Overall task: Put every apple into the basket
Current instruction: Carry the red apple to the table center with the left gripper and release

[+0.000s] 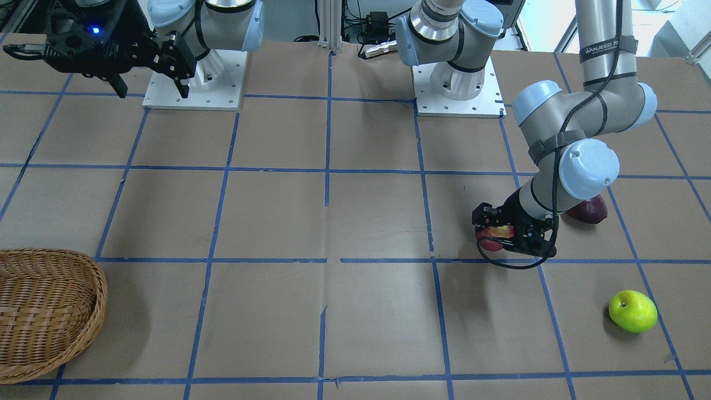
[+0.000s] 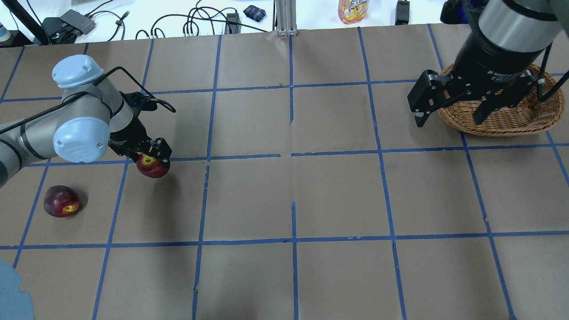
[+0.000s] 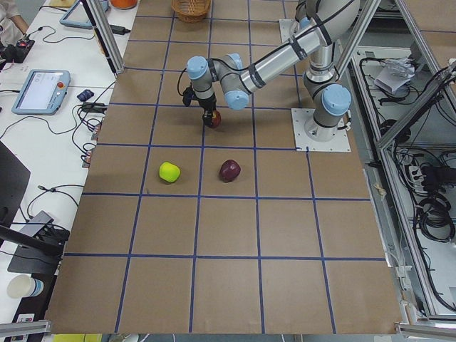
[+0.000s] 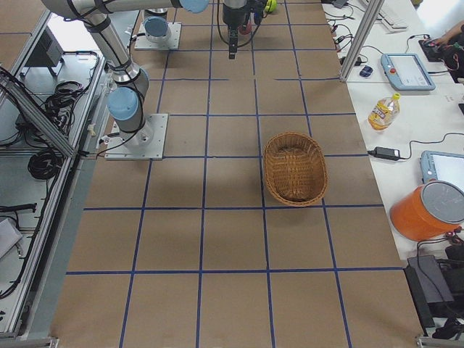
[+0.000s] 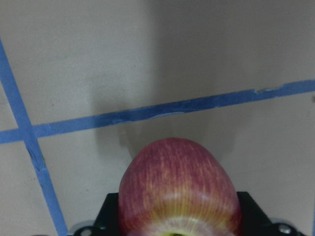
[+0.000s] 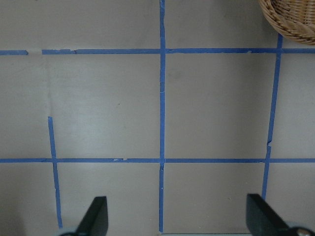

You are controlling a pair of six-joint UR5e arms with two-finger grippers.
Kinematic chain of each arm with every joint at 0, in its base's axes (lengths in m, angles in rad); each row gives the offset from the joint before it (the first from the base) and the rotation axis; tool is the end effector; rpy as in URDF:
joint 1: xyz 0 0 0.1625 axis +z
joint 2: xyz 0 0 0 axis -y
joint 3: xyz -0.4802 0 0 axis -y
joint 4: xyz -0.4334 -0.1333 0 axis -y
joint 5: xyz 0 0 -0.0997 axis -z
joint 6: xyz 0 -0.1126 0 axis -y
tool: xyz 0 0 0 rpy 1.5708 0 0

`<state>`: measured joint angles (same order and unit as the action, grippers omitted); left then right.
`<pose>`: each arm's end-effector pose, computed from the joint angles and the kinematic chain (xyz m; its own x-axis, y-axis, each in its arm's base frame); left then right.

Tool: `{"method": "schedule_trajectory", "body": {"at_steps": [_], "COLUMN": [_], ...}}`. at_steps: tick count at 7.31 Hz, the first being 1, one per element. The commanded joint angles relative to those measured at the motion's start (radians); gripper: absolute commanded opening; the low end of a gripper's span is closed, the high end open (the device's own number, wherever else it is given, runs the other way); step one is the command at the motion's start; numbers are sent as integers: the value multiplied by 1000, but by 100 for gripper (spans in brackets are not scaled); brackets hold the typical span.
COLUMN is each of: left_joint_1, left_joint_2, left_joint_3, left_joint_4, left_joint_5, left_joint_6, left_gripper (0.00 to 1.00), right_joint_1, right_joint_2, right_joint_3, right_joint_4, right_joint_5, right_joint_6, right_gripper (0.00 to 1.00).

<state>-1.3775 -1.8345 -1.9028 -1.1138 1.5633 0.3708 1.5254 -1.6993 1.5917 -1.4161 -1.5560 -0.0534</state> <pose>-0.0227 -0.5823 0.2576 -0.9834 0.1722 0.0570 0.1782 0.9759 0.1262 0.1138 -0.4693 0.5681 -0.9998 -0.0073 -0.0173 -0.0080 0.9989 0.0462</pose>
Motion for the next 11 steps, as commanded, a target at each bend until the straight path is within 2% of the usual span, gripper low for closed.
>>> {"method": "schedule_trajectory", "body": {"at_steps": [1, 2, 4, 6, 7, 8, 9, 11], "left_joint_1": [-217, -317, -530, -580, -580, -581, -584, -577], "left_joint_2": [38, 22, -35, -92, -113, -129, -143, -120], "left_joint_3": [24, 40, 100, 117, 119, 117, 119, 134], "left_joint_4": [-38, -12, 95, 139, 152, 160, 181, 193], "left_joint_5": [-49, -145, -149, -144, -144, -144, -147, -146], "left_joint_6": [-239, -406, -678, -724, -727, -730, -742, -722], "left_gripper": [0, 0, 0, 0, 0, 69, 100, 100], "right_joint_1": [-1, -1, -2, -4, -13, -13, -13, -24], "right_joint_2": [1, 0, 3, 7, 9, 9, 9, 7], "right_joint_3": [-1, -1, 1, 2, 16, 51, 85, 90], "right_joint_4": [0, -1, 2, 2, -1, -1, -6, -33], "right_joint_5": [1, 1, -1, -1, -44, -82, -78, -79], "right_joint_6": [-2, 3, 3, 0, -3, -3, -3, 1], "right_gripper": [100, 100, 100, 100, 100, 100, 100, 100]}}
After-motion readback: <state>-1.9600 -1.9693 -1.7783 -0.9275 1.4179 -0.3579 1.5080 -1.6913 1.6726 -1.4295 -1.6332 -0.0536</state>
